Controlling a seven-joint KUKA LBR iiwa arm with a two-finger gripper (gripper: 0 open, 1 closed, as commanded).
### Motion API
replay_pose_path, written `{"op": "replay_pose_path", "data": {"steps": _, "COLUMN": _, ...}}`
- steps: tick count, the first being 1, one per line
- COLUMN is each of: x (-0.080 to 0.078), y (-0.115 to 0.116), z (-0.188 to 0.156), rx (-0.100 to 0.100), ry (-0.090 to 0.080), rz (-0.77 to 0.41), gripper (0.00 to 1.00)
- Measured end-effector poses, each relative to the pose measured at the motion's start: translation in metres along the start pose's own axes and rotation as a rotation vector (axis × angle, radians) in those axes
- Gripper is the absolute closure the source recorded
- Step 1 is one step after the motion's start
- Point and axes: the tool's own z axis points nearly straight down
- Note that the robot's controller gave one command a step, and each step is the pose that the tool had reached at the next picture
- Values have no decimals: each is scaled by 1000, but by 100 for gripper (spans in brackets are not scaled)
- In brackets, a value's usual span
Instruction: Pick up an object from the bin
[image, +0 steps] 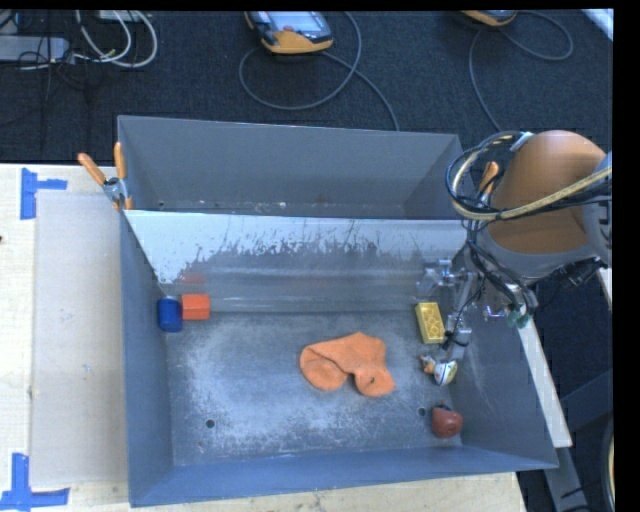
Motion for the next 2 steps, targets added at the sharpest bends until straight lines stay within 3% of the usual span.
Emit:
{"op": "replay_pose_path", "data": {"steps": 1, "x": -2, "y": 0, "z": -5, "rx": 1, "ry": -7, "rz": -3, "gripper": 0}}
{"op": "replay_pose_path", "data": {"steps": 2, "x": 14, "y": 35, "z": 55, "rx": 0, "ry": -7, "rz": 30, "gripper": 0}}
